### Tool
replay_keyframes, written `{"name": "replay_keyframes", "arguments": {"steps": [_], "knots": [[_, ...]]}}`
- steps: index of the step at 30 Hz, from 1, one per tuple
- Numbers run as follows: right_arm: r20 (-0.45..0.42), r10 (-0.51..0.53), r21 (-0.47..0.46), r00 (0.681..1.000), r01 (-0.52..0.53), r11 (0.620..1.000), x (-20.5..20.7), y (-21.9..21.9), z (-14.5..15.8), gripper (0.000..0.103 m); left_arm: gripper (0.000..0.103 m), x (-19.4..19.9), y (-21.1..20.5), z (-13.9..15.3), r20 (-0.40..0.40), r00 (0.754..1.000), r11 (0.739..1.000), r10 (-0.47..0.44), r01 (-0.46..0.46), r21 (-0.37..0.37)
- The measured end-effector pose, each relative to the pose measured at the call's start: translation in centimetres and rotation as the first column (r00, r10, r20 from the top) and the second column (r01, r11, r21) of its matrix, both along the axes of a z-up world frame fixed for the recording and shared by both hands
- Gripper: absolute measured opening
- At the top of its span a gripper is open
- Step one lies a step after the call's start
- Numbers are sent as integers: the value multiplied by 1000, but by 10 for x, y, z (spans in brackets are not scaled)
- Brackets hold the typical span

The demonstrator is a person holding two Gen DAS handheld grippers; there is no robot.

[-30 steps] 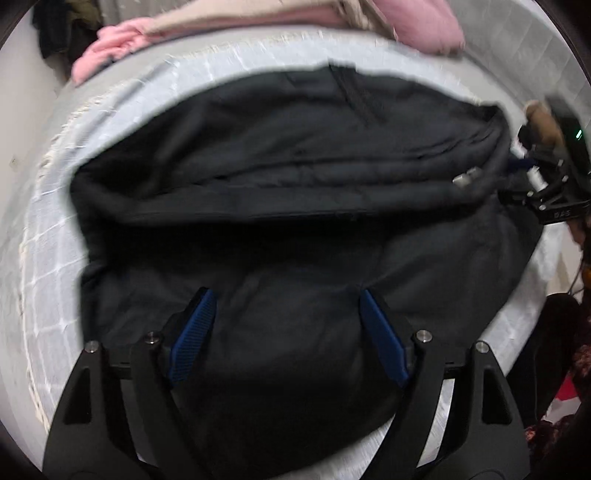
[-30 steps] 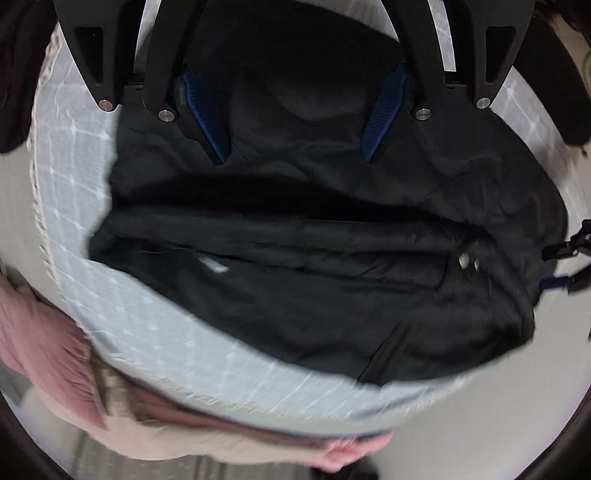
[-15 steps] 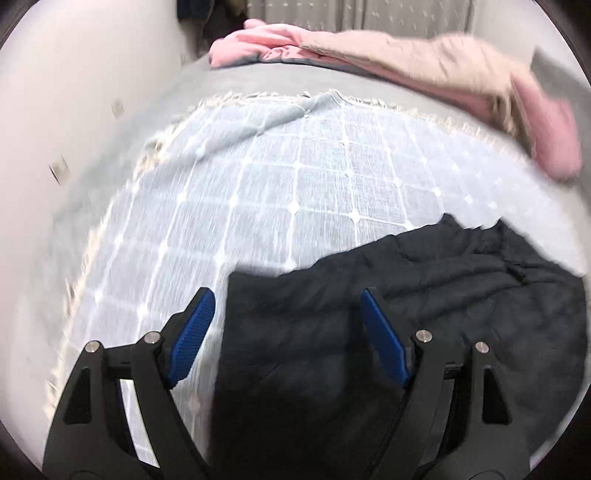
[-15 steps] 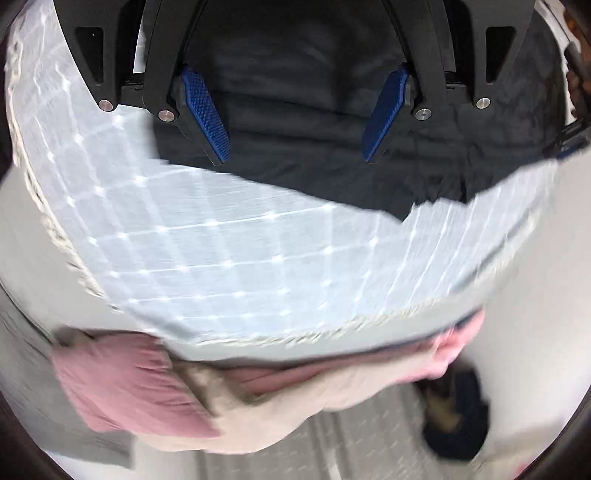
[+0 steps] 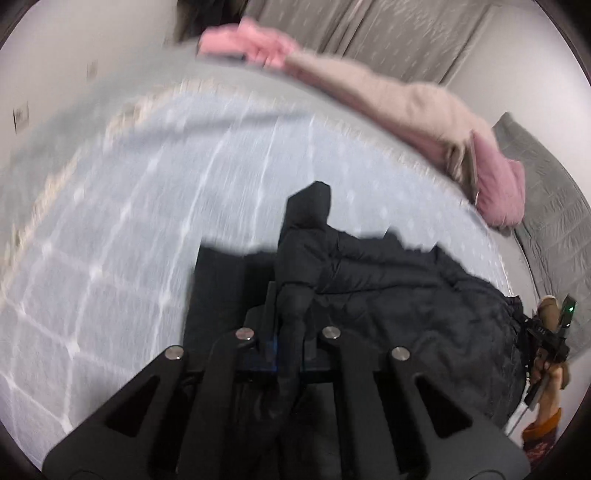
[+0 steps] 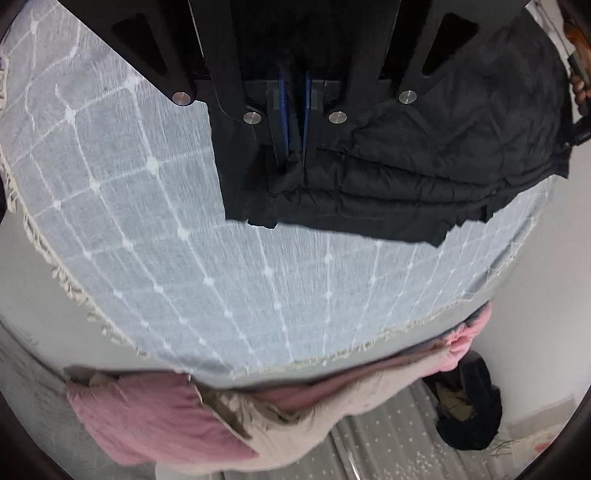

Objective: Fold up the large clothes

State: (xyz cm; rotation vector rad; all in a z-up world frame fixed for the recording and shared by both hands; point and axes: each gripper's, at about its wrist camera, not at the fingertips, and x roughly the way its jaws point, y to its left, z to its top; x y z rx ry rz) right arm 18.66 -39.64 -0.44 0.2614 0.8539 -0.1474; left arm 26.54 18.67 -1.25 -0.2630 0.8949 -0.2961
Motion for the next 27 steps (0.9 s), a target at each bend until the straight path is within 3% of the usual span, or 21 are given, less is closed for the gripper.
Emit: {"name": "replay_keyframes", "arguments": {"steps": [4,6,10,12,14,17,21,22,24,27], "knots": [[106,-39,-15,994,41,999,13,-1,23,4,7,13,-6,23,108,993,999,40,-38,-20],[129,-64,-41,990,70,997,27,-1,30,4,7,26,-10,21,130,990,998,61,-64,18],[64,-77,-111,995,84,990,64,0,10,4,9,57,-25,-14,101,992,985,76,-91,147],[1,-91,-147,996,90,985,80,-1,-12,6,17,72,-30,-39,41,995,967,92,-99,237],[-54,-115,-166,992,105,981,87,-6,-32,8,26,79,-28,-48,-2,993,957,117,-112,267],[-54,-158,-125,986,150,981,77,-17,-34,19,34,67,-22,-27,45,986,949,160,-166,267],[40,-171,-169,984,175,970,58,3,-2,32,58,37,-49,16,128,987,970,98,-123,211],[72,-148,-165,986,158,974,56,17,8,36,60,31,-60,22,138,987,976,76,-102,194],[123,-75,-143,990,93,985,53,55,20,54,68,19,-92,26,138,990,984,10,-34,172],[121,78,-117,990,-64,991,51,114,16,59,71,6,-124,7,128,991,984,-32,9,178]]}}
